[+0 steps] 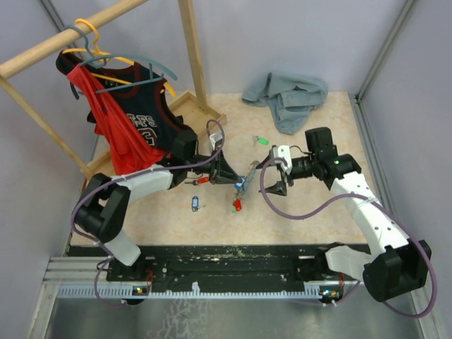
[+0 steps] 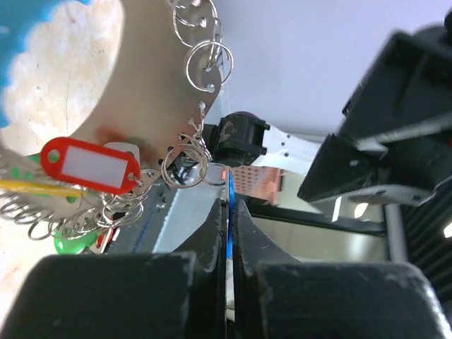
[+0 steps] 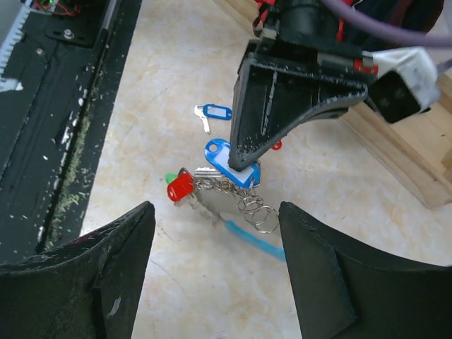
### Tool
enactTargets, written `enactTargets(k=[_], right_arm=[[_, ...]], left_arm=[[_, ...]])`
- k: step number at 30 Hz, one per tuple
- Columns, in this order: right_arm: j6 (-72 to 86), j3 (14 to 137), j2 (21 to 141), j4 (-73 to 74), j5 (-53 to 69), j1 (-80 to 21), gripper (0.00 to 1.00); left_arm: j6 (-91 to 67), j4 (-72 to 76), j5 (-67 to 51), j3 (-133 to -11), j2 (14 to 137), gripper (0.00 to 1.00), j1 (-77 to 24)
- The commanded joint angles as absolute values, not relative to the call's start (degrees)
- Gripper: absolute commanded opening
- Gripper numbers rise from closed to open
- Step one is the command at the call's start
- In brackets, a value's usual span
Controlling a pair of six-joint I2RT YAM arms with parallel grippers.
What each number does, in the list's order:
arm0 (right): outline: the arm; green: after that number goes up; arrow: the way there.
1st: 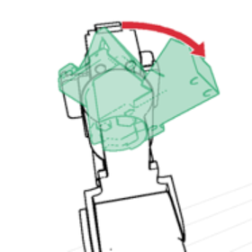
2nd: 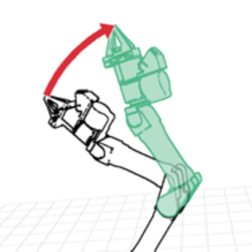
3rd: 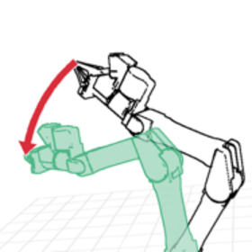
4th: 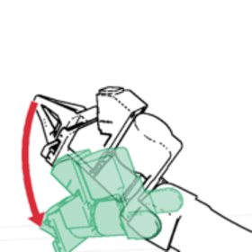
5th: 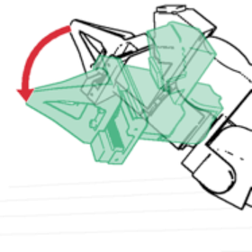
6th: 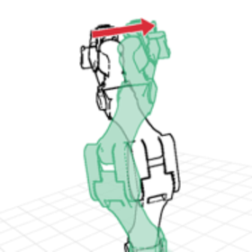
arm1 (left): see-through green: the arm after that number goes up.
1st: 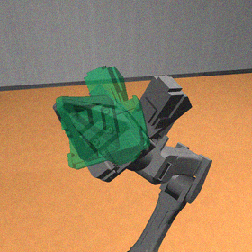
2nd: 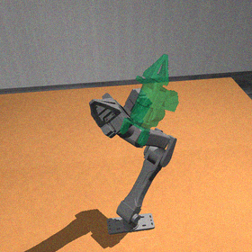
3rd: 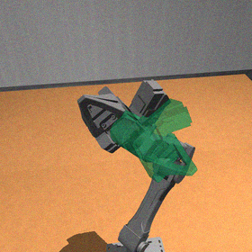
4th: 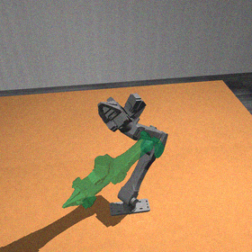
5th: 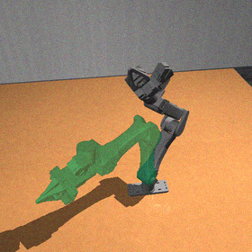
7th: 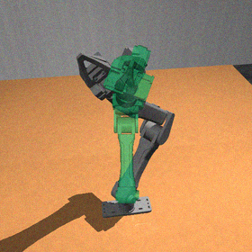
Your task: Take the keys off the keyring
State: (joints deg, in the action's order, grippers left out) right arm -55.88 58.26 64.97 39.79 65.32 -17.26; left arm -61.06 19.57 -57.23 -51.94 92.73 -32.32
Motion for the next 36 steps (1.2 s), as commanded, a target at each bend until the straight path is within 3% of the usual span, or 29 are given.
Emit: enactTargets(k=[1,4,7,17,36], right_arm=[[-80.0,61.8,63.0,48.7,66.8,-18.1,0.71],[-96.1,61.4,63.4,53.4,67.9,-18.1,0.71],[-98.1,60.6,64.0,48.5,69.5,-18.5,0.71],[-90.0,53.4,62.9,30.7,63.4,-23.5,0.6],[-84.8,51.0,62.3,21.5,53.2,-30.5,0.27]], left_arm=[[-76.6,26.3,-59.6,-53.7,95.7,0.0,-31.9],[-82.9,28.6,-61.1,-53.8,97.5,0.0,-31.9],[-89.3,33.8,-62.7,-53.2,98.6,0.0,-31.9],[-112.3,60.0,-67.3,-52.1,105.0,0.0,-31.5],[-119.1,68.6,-67.9,-52.1,107.6,0.0,-31.5]])
